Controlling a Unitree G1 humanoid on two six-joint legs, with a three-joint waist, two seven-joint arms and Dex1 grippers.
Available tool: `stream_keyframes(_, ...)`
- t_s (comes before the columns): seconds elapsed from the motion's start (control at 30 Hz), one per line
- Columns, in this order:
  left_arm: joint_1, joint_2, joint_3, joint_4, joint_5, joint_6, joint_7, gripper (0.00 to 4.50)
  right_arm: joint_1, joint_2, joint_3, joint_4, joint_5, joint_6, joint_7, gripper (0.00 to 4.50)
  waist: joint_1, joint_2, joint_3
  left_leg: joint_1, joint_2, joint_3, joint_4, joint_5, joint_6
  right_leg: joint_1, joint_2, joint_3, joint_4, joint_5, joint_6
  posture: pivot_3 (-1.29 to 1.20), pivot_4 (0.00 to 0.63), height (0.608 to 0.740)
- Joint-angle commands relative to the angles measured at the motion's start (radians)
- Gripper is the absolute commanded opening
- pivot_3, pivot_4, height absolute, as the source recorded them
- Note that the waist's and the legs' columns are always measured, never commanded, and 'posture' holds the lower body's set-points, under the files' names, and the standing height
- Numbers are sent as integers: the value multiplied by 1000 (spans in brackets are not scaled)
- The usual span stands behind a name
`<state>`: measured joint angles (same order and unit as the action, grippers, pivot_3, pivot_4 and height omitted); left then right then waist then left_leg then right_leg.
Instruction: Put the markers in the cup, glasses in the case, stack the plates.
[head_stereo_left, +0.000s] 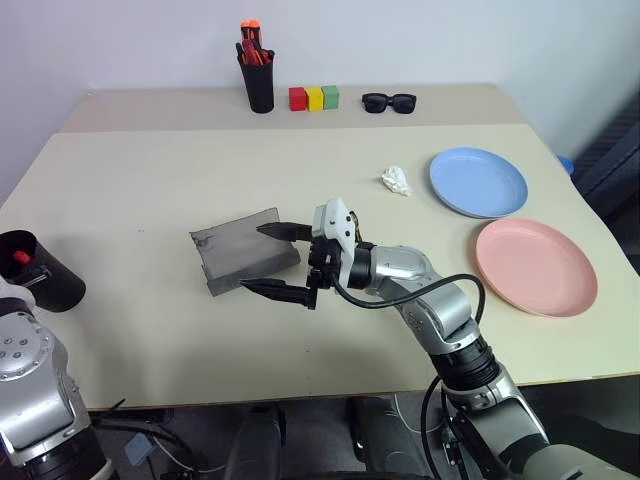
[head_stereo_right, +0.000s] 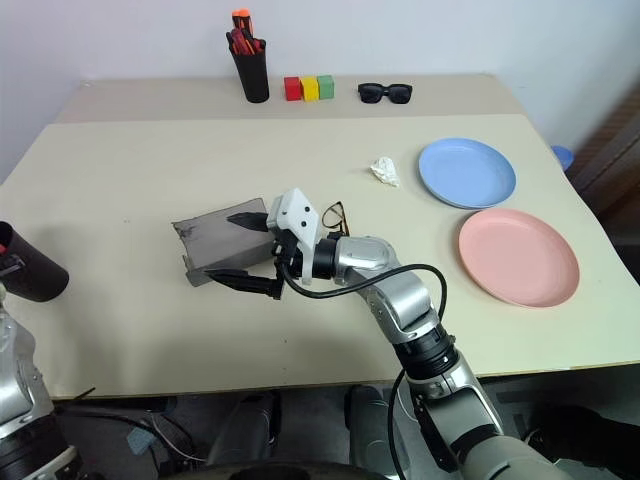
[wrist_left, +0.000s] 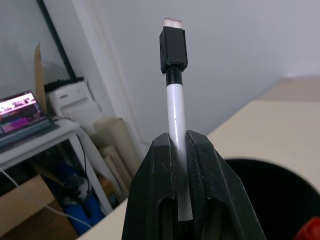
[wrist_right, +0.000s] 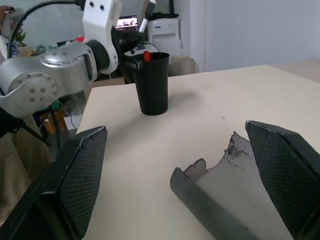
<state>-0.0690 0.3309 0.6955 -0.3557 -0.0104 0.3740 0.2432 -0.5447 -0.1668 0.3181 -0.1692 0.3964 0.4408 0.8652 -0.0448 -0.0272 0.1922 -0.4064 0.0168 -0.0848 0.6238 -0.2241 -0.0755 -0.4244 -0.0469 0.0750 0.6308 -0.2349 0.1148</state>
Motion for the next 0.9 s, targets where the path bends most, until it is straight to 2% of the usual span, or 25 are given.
stream_keyframes(0.03, -9, 6, -3, 4, 1, -36, 0, 66, -19, 22, 0, -14, 6, -26, 0, 4500, 0, 0, 0, 0, 0, 0, 0, 0, 0, 0, 0, 0, 0, 0, 0, 0, 150, 740)
stream_keyframes(0.17, -14, -7, -10, 18, -10, -34, 4, 66, -12, 23, 0, -21, 3, -27, -10, 4500, 0, 0, 0, 0, 0, 0, 0, 0, 0, 0, 0, 0, 0, 0, 0, 0, 150, 740)
stream_keyframes(0.27, -11, -13, -17, 17, 4, -32, 13, 1180, -6, 21, -2, -30, 0, -25, -20, 4500, 0, 0, 0, 0, 0, 0, 0, 0, 0, 0, 0, 0, 0, 0, 0, 0, 150, 740)
stream_keyframes(0.33, -15, -15, -11, 18, 4, -33, 20, 2100, -2, 18, -2, -35, 0, -24, -25, 4500, 0, 0, 0, 0, 0, 0, 0, 0, 0, 0, 0, 0, 0, 0, 0, 0, 150, 740)
stream_keyframes(0.67, -85, 0, 1, -30, -74, -116, 1, 2100, 7, 11, -1, -47, 6, -21, -24, 4500, 0, 0, 0, 0, 0, 0, 0, 0, 0, 0, 0, 0, 0, 0, 0, 0, 150, 740)
stream_keyframes(0.77, -159, 64, -78, -85, -143, -113, -119, 2100, 4, 6, -3, -44, -2, -30, -24, 4500, 1, 0, 0, 0, 0, 0, 0, 0, 0, 0, 0, 0, 0, 0, 0, 0, 150, 740)
stream_keyframes(0.87, -192, 153, -217, -131, -267, 4, -329, 2994, -5, -14, -13, -34, -30, -57, -30, 4500, 5, -1, 0, -1, 0, 0, 0, 0, 0, 0, 0, -1, 0, 0, 0, 0, 150, 740)
stream_keyframes(0.9, -180, 188, -265, -146, -316, 71, -402, 3473, -7, -27, -19, -32, -41, -65, -31, 4500, 2, -1, 0, -1, 0, 0, 1, 0, 0, 0, -1, 0, -1, 0, 0, 0, 150, 740)
